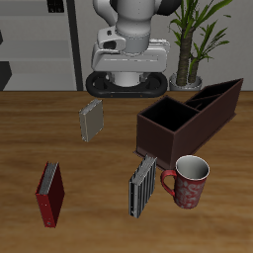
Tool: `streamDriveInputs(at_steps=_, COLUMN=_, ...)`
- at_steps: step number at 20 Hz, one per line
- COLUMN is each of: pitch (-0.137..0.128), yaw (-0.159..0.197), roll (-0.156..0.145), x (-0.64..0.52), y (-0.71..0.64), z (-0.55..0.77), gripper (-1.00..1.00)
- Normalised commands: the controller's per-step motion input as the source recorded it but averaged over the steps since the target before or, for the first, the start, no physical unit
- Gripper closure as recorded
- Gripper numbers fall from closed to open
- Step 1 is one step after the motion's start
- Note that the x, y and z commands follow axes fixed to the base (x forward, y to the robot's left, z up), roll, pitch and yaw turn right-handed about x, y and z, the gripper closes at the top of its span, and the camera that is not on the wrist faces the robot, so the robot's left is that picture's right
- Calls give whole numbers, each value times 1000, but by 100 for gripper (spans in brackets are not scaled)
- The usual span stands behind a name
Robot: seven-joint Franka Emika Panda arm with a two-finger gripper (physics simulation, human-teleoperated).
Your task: Place the striped book into the left desk caddy's left compartment
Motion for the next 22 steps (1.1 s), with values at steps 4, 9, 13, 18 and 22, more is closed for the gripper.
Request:
streamDriveInputs(at_steps=4, pitch=0, yaw=7, roll=4, x=87, y=-39, z=-5, gripper=-100)
streamDriveInputs(at_steps=9, pitch=-35, yaw=53, roll=64, x=212, y=32, z=60, gripper=-100)
streamDriveInputs(at_steps=13, pitch=-15, yaw=-57, roll=3, x=415, y=-128, z=132, gripper=-100)
streamDriveInputs(at_steps=18, pitch=-67, yaw=-19, roll=-54, x=603, y=-142, z=89, gripper=-100)
streamDriveInputs(at_steps=22, pitch=-36, yaw=-41, roll=-44, x=585, y=-203, z=2, gripper=-100)
